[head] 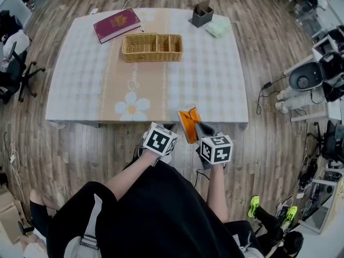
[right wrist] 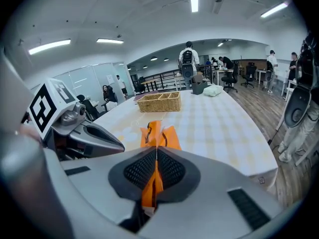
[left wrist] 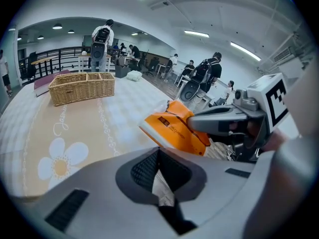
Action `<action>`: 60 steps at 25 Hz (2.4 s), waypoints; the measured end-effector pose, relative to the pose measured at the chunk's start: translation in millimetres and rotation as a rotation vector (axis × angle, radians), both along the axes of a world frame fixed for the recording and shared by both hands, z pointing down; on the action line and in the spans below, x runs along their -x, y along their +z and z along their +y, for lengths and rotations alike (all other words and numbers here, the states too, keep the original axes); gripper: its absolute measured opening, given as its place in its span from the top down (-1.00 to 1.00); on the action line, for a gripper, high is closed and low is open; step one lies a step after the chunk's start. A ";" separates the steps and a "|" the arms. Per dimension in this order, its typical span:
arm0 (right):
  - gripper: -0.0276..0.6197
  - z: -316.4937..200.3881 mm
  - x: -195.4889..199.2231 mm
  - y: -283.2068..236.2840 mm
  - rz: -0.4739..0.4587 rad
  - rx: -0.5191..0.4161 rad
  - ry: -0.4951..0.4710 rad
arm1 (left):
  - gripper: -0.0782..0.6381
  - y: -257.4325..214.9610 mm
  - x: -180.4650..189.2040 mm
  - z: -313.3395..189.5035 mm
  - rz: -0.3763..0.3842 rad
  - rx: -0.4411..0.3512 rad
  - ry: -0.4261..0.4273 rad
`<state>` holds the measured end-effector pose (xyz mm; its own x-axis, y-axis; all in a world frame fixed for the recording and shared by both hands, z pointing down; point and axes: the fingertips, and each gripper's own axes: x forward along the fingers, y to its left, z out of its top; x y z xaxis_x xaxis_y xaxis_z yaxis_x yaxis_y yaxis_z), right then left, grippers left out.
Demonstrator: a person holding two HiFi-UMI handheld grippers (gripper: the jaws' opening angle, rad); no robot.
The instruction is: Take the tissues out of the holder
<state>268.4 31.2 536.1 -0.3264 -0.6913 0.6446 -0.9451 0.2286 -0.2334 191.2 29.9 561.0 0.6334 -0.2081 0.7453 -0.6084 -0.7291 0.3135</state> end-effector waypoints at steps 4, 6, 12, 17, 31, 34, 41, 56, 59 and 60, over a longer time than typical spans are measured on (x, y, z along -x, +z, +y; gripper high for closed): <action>0.86 -13.2 -8.2 2.4 0.004 0.010 0.009 | 0.78 -0.4 -8.4 -15.1 0.004 0.001 0.013; 0.86 -21.6 -11.2 3.7 0.007 0.016 0.011 | 0.78 -0.5 -10.9 -24.2 0.006 0.003 0.015; 0.86 -50.3 -14.6 5.0 0.017 0.027 0.006 | 0.78 -3.2 -14.0 -55.0 0.011 0.004 0.009; 0.86 -74.5 -19.3 6.6 0.033 0.041 0.009 | 0.78 -2.2 -16.3 -79.1 0.028 0.017 0.007; 0.86 -133.8 -31.1 12.5 0.067 0.076 0.073 | 0.78 -0.5 -7.1 -127.9 0.050 0.037 0.038; 0.86 -147.2 -31.3 12.6 0.082 0.081 0.089 | 0.78 2.6 -2.1 -135.7 0.052 0.045 0.051; 0.86 -174.5 -39.0 13.6 0.107 0.092 0.130 | 0.78 7.8 12.1 -150.9 0.064 0.065 0.058; 0.86 -225.3 -75.4 18.7 0.169 0.110 0.095 | 0.78 11.0 28.8 -167.8 0.058 0.086 -0.052; 0.86 -238.4 -83.8 23.7 0.167 0.115 0.078 | 0.78 12.5 29.9 -172.5 0.045 0.086 -0.092; 0.86 -242.8 -86.3 25.4 0.167 0.117 0.070 | 0.78 12.4 29.8 -173.7 0.041 0.089 -0.104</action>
